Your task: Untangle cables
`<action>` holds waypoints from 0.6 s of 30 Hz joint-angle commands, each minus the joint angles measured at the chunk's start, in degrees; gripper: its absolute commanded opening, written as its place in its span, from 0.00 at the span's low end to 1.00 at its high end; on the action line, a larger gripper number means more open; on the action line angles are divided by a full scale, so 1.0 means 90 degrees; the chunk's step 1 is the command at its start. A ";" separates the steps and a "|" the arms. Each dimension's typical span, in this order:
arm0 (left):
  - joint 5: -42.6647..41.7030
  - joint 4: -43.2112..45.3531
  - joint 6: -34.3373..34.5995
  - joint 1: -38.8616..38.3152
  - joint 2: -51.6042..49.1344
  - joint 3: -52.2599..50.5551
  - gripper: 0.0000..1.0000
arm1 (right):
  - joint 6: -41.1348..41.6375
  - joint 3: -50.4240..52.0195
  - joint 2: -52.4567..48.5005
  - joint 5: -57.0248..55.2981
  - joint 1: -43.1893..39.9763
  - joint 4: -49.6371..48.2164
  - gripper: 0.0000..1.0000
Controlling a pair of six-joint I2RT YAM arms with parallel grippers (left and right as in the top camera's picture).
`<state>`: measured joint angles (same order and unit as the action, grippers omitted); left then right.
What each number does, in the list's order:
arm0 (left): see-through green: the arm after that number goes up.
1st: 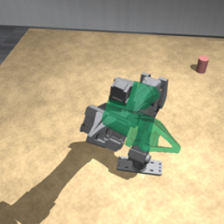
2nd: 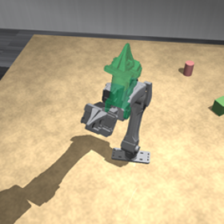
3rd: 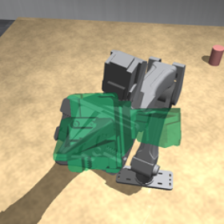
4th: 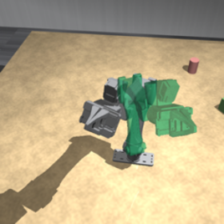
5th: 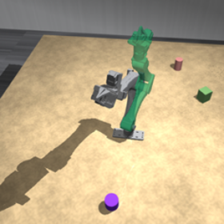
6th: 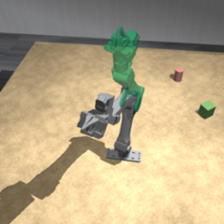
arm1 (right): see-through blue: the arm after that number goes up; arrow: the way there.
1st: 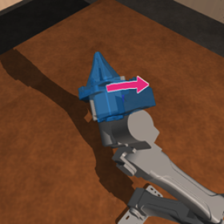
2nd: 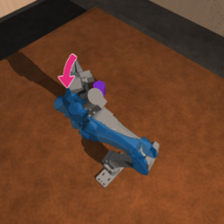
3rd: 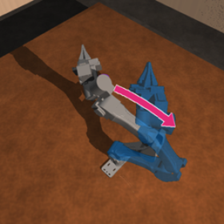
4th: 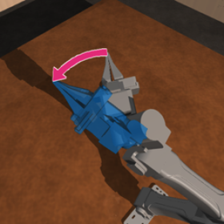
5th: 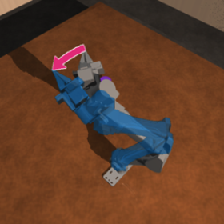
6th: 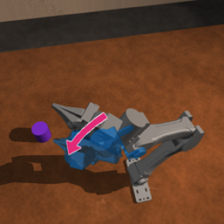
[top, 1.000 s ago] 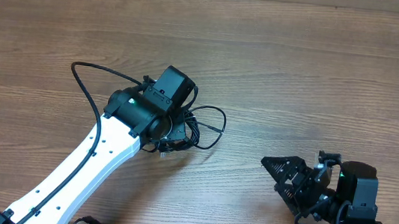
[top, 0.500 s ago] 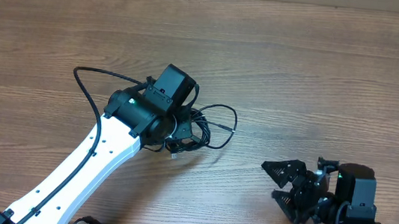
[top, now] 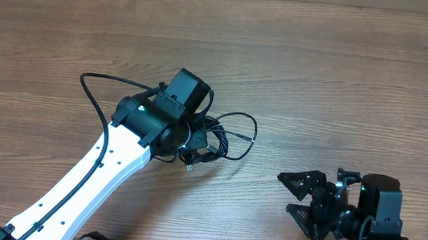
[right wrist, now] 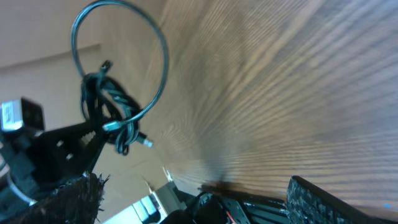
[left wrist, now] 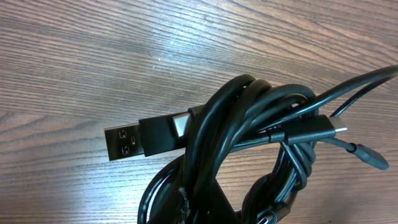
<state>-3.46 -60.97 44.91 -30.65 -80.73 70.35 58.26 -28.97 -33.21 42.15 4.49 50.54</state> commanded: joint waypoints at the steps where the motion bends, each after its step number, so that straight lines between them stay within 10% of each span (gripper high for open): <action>1: -0.0073 0.0080 0.0066 -0.0019 0.0053 0.0097 0.04 | 0.0058 -0.0121 0.0015 -0.0318 0.0277 -0.0430 0.93; 18: -0.0172 0.0301 0.0066 -0.0019 0.0053 0.0092 0.04 | 0.0284 -0.0121 -0.0573 -0.0697 0.0760 -0.1039 0.84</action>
<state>-3.51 -58.96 44.91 -30.65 -80.73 70.35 60.18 -28.97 -36.99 35.59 9.04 43.81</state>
